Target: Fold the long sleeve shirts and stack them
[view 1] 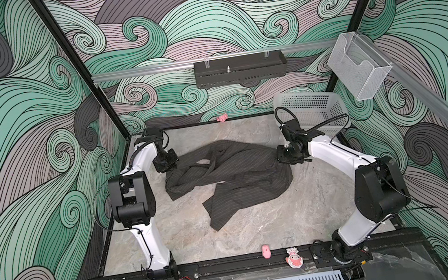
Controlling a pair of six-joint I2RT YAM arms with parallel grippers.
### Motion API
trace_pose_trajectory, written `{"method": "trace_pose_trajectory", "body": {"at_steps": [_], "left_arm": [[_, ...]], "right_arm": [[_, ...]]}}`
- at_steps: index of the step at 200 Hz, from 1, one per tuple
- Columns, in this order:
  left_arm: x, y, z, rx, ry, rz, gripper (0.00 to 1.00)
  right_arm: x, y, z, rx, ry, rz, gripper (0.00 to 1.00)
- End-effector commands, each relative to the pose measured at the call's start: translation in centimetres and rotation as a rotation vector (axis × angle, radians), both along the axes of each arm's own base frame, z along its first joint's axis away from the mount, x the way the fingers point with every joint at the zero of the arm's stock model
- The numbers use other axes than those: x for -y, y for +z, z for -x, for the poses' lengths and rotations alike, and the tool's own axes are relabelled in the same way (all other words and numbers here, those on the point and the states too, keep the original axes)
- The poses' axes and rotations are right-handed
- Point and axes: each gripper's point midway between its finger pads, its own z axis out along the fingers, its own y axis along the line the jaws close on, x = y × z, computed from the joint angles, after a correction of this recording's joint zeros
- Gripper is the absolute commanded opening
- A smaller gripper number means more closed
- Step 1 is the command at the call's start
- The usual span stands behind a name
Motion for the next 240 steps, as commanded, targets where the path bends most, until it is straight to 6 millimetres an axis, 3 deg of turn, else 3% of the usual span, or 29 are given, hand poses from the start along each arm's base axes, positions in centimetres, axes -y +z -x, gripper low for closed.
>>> {"method": "trace_pose_trajectory", "body": {"at_steps": [1, 34, 88, 109, 135, 147, 164, 181, 187, 205, 212, 226, 240], "left_arm": [[-0.9, 3.4, -1.1, 0.078, -0.015, -0.072, 0.11], [-0.5, 6.0, -2.3, 0.136, -0.067, -0.11, 0.01], [1.1, 10.7, -5.1, 0.266, -0.177, -0.217, 0.0], [2.5, 14.8, -8.0, 0.424, -0.22, -0.261, 0.0], [4.9, 21.8, -12.0, 0.721, -0.257, -0.258, 0.0], [5.8, 23.3, -13.7, 0.793, -0.26, -0.229, 0.0], [7.2, 22.9, -15.9, 0.79, -0.285, -0.191, 0.0], [8.7, 20.2, -17.6, 0.739, -0.313, -0.165, 0.0], [9.0, 19.4, -18.0, 0.724, -0.313, -0.162, 0.07], [9.2, 16.9, -18.6, 0.671, -0.31, -0.147, 0.43], [9.2, 16.4, -18.4, 0.65, -0.308, -0.146, 0.53], [8.7, 16.1, -17.2, 0.604, -0.304, -0.165, 0.62], [7.8, 16.5, -14.9, 0.552, -0.307, -0.201, 0.64]], "right_arm": [[-0.3, -0.6, 0.4, -0.023, 0.016, -0.005, 0.2], [-0.4, -0.5, 0.3, -0.024, 0.015, -0.009, 0.18], [-0.5, -0.5, 0.5, -0.031, 0.013, -0.014, 0.17], [-0.5, -0.1, 0.5, -0.021, 0.01, -0.021, 0.16], [-0.5, 0.7, 0.4, -0.001, 0.002, -0.029, 0.15], [-0.5, 1.0, 0.4, 0.005, 0.0, -0.032, 0.15], [-0.6, 1.5, 0.4, 0.01, -0.002, -0.038, 0.15], [-0.6, 2.0, 0.3, 0.019, -0.006, -0.046, 0.16], [-0.7, 2.2, 0.4, 0.022, -0.005, -0.047, 0.16], [-0.6, 2.8, 0.2, 0.033, -0.008, -0.05, 0.17], [-0.6, 3.0, 0.2, 0.037, -0.009, -0.05, 0.19], [-0.6, 3.3, 0.1, 0.043, -0.012, -0.05, 0.23], [-0.5, 3.4, 0.0, 0.046, -0.015, -0.052, 0.25]]}}
